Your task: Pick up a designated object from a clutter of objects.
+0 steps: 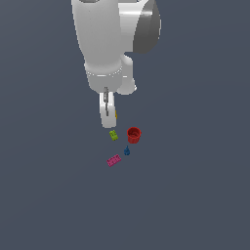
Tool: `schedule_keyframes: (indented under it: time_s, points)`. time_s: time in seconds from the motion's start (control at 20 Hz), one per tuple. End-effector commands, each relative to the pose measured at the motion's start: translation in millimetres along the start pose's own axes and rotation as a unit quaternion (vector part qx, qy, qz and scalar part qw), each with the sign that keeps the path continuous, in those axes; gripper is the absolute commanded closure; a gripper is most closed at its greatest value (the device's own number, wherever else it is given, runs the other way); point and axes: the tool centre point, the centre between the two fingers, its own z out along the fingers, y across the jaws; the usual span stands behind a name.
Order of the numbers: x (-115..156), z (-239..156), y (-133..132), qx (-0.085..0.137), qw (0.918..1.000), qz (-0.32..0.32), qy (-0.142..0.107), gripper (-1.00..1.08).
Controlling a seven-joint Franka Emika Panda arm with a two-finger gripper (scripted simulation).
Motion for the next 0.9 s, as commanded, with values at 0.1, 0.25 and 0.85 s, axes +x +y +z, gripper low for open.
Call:
schedule_keyframes:
  time_s: [0.1,0.25,0.85]
  points:
    - [-14,-42,-3,0.000,1.0000,0.000,0.000,1.08]
    - [-22,-63,-6,0.000,1.0000,-0.001,0.000,1.08]
    - [-34,-100,-11,0.000,1.0000,-0.001,-0.001,1.08]
